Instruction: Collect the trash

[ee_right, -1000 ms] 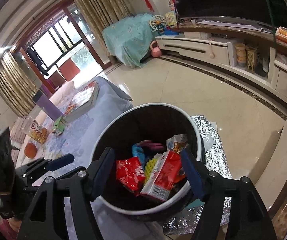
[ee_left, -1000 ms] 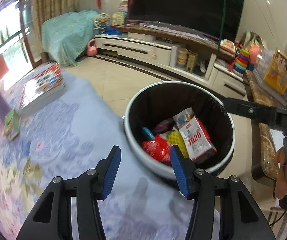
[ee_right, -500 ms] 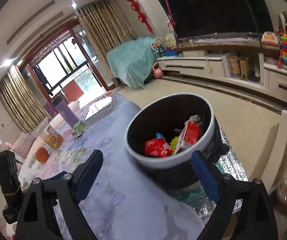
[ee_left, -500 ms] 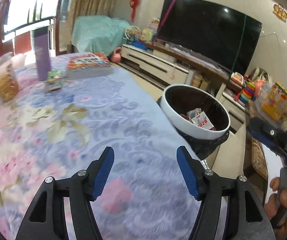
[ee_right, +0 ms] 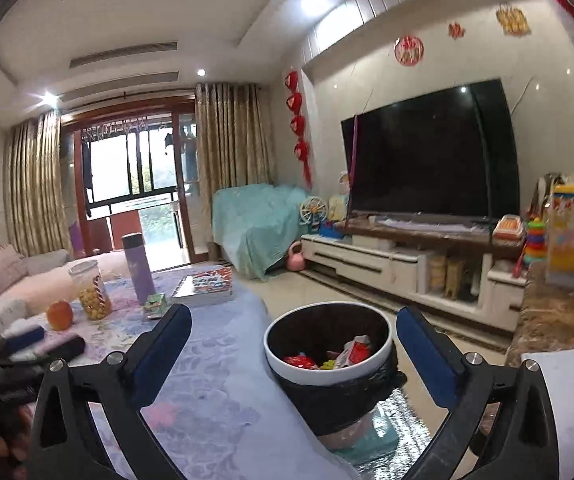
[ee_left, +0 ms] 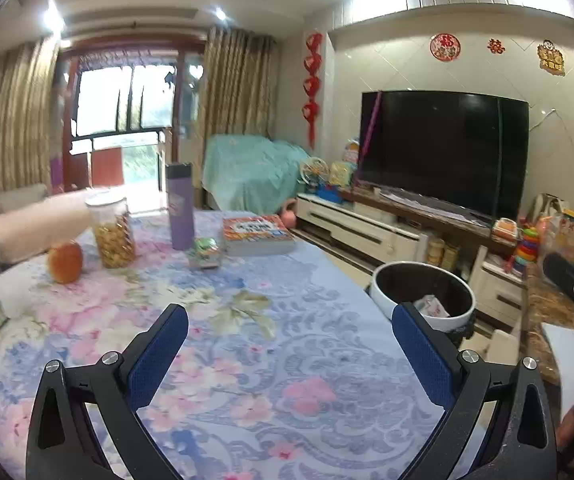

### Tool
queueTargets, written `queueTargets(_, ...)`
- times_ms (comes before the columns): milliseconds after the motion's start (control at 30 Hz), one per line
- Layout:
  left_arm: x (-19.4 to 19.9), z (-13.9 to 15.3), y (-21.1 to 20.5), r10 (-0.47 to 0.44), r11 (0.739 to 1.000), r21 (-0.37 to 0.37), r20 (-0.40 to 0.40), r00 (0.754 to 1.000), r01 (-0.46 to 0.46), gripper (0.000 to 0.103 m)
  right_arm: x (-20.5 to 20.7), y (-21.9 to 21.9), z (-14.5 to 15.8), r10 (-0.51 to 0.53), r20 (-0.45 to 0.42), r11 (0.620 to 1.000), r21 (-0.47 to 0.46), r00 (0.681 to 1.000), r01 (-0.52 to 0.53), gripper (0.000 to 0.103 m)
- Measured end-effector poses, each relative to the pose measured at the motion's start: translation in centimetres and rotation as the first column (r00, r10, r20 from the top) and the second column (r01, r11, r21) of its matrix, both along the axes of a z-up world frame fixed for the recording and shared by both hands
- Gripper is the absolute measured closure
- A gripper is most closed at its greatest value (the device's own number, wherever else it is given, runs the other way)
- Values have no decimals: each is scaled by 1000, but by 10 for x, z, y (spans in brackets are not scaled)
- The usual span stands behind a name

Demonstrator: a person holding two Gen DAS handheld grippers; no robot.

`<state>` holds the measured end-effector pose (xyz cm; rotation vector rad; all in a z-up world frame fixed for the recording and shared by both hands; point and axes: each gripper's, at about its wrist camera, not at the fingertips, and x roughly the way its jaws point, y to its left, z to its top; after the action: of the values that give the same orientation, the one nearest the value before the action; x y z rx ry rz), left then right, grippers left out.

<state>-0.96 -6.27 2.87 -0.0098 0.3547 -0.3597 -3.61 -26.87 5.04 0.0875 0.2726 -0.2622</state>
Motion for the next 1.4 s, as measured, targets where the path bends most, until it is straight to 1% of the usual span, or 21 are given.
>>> queueTargets(67,-14,-5,1,18,1000,3,25,1000,-18,0,-2,3,-7,-1,-1,1000,0,1000,1,0)
queueTargets(200,-32,-14,-2,33,999,13,48,998,-34,0,-5,6,-21,-8,-9,1000,7,1000,8,0)
queueTargets(300,-32,-18,-9,56,998,36,58,997,-59,0,-6,6,-29,-10,-16,1000,19,1000,11,0)
queueTargets(333,-27,-19,-14,56,997,40,59,997,-59,0,-7,7,-31,-9,-17,1000,22,1000,9,0)
queueTargets(400,-32,-20,-18,62,997,51,74,995,-66,0,-7,9,-34,-8,-20,1000,23,1000,9,0)
queueTargets(433,-29,-20,-19,63,996,59,81,995,-67,0,-8,9,-36,-5,-23,1000,26,1000,5,0)
queueTargets(533,-31,-21,-22,63,995,76,95,994,-70,0,-7,10,-37,-2,-23,1000,30,1000,2,0)
queueTargets(867,-27,-24,-21,72,993,82,97,993,-80,0,-7,8,-37,1,-30,999,34,1000,0,0)
queueTargets(1400,-22,-28,-17,81,993,74,101,992,-89,0,-6,11,-40,8,-33,1000,25,999,-7,0)
